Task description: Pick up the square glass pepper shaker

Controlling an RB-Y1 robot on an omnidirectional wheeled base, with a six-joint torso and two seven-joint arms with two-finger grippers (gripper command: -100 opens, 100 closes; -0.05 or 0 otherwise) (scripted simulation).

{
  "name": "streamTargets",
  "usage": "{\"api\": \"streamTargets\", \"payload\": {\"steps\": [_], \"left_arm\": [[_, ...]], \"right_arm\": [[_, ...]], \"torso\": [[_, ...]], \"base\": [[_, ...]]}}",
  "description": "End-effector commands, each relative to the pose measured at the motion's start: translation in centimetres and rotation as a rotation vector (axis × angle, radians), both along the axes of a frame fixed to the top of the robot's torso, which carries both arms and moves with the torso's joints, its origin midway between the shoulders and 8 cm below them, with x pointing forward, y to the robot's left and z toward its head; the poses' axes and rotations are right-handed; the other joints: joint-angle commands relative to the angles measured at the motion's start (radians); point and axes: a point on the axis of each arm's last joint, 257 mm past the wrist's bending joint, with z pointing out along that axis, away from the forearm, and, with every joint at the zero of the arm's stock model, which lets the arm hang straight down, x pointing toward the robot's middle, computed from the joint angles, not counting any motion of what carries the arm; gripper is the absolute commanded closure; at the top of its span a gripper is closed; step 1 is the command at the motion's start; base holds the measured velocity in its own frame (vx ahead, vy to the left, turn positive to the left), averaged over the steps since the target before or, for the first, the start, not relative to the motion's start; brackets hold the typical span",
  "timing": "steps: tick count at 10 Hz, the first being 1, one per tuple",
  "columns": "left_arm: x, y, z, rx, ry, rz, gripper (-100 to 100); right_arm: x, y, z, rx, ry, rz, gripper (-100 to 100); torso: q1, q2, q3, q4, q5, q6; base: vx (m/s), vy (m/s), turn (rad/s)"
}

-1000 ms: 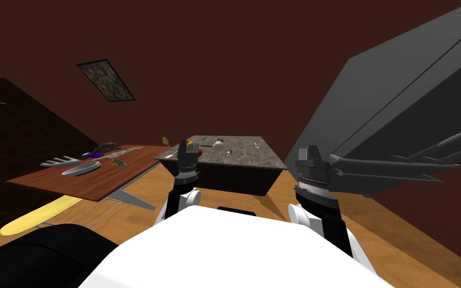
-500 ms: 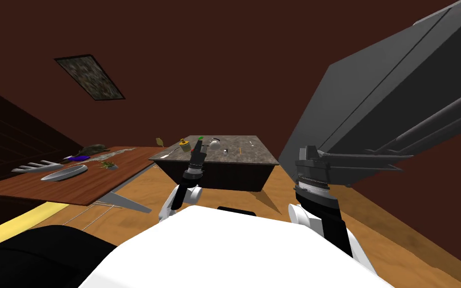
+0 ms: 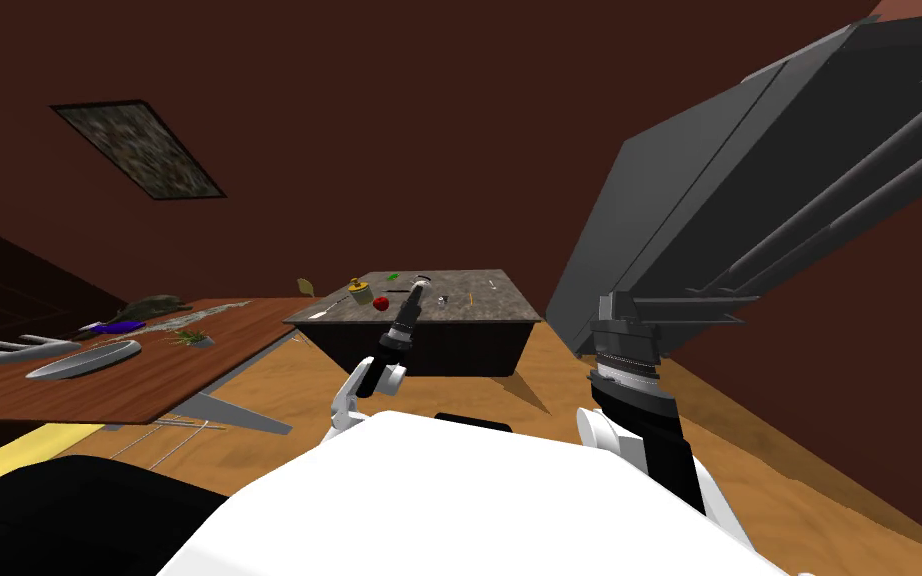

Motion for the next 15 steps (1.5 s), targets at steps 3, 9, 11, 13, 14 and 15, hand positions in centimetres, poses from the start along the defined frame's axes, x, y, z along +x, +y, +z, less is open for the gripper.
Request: {"api": "streamTargets", "payload": {"steps": [3,9,11,13,14,15], "left_arm": [[3.4,-0.2,-3.1,0.112,0.085,0.016,-100],[7.7,1.5,-8.3,0.239,0.219,0.065,-100],[9.1,2.7,-10.5,0.28,0.274,0.089,-100],[10.3,3.9,-12.2,0.318,0.321,0.113,-100],[11.3,4.9,-13.1,0.352,0.351,0.135,-100],[12.3,6.3,-14.3,0.385,0.392,0.162,-100]], "right_arm": [[0.0,0.0,0.0,0.0,0.0,0.0,0],[0.0,0.0,0.0,0.0,0.0,0.0,0],[0.0,0.0,0.0,0.0,0.0,0.0,0],[0.0,0.0,0.0,0.0,0.0,0.0,0],[0.0,0.0,0.0,0.0,0.0,0.0,0],[0.0,0.0,0.0,0.0,0.0,0.0,0]], "torso": [[0.001,0.0,0.0,0.0,0.0,-0.001],[0.001,-0.002,-0.001,0.0,0.0,-0.001],[-0.001,-0.002,-0.001,0.0,0.0,0.0],[0.0,-0.002,-0.001,0.0,0.0,-0.001],[0.002,-0.003,-0.001,0.0,0.0,-0.001],[0.001,-0.003,-0.002,-0.001,0.0,0.0]], "base": [[-0.064,-0.073,-0.094],[-0.028,-0.059,-0.079],[-0.024,-0.084,-0.115],[-0.014,-0.063,-0.076],[-0.007,-0.063,-0.123],[-0.007,-0.082,-0.152]]}}
